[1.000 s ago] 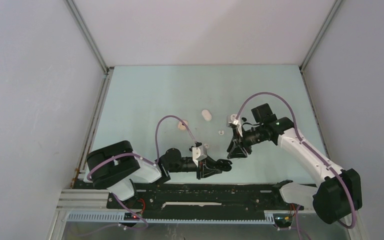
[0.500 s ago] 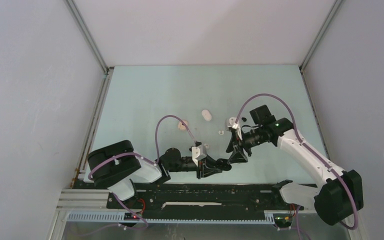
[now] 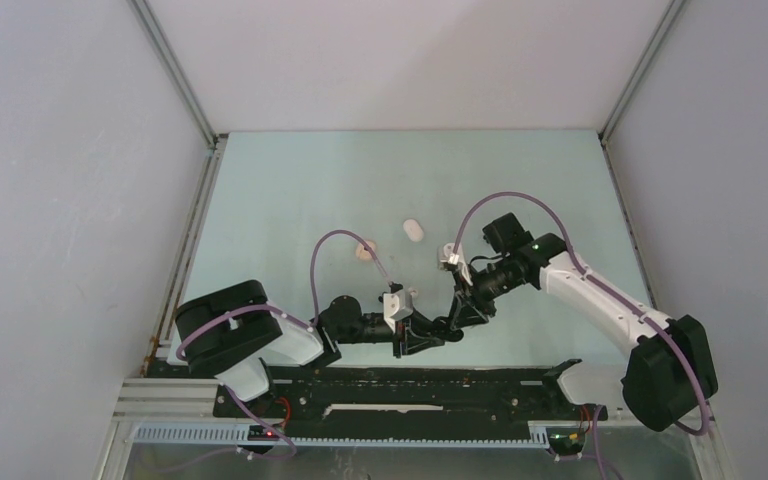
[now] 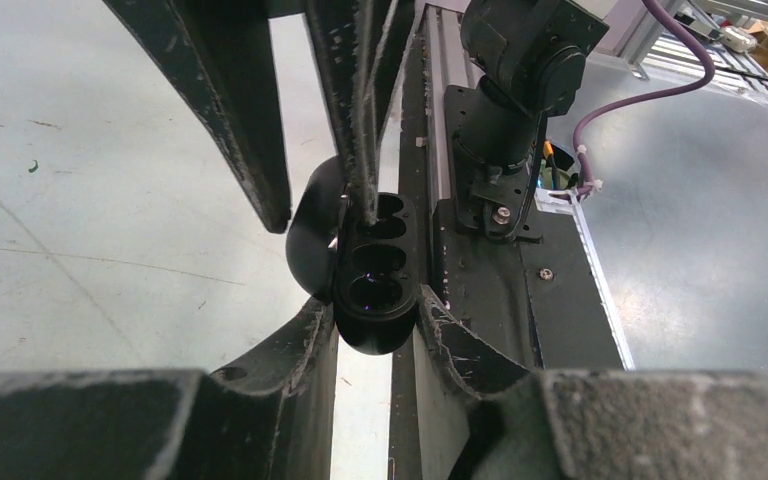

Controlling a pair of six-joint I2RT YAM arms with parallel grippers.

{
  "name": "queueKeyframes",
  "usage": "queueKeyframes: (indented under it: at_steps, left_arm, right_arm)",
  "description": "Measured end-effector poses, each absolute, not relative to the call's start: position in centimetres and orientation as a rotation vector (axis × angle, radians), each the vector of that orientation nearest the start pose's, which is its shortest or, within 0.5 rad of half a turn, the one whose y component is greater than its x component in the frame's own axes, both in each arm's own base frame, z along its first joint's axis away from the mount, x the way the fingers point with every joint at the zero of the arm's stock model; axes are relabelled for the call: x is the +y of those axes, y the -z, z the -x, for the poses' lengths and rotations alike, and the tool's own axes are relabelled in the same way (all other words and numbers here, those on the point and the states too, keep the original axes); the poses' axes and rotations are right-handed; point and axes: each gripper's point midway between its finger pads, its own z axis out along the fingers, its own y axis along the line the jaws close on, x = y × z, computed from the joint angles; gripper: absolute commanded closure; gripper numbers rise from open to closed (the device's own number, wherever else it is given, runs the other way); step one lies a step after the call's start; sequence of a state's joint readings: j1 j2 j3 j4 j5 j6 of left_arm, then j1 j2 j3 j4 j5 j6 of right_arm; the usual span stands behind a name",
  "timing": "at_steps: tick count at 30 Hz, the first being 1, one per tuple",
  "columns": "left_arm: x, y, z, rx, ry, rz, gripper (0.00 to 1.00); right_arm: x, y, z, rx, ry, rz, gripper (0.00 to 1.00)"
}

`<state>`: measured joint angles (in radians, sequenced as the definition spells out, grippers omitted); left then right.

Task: Insert the wireless bluetooth earbuds into the charging case
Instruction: Adjust the charging case.

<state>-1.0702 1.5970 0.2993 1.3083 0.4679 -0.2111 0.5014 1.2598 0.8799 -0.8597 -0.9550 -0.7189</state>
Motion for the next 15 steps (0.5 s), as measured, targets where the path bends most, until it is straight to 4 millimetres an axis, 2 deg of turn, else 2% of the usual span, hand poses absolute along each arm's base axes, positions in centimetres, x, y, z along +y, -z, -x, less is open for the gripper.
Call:
queueKeyframes:
  at_steps: [2, 9, 15]
  left_arm:
    - [-37.32, -11.92, -10.51, 1.365, 1.341, -1.071, 0.97]
    - [-37.31, -11.81, -10.66, 1.382, 1.339, -1.058, 0.71]
    - [-37.31, -11.83, -10.77, 1.392, 1.341, -1.045, 0.6]
  right_arm:
    - [21.9, -13.0, -13.45, 1.901, -1.223, 1.585, 0.76]
    - [21.89, -12.97, -13.41, 1.903, -1.229, 1.596, 0.83]
    - [21.86, -13.01, -13.5, 1.901, -1.224, 1.595, 0.84]
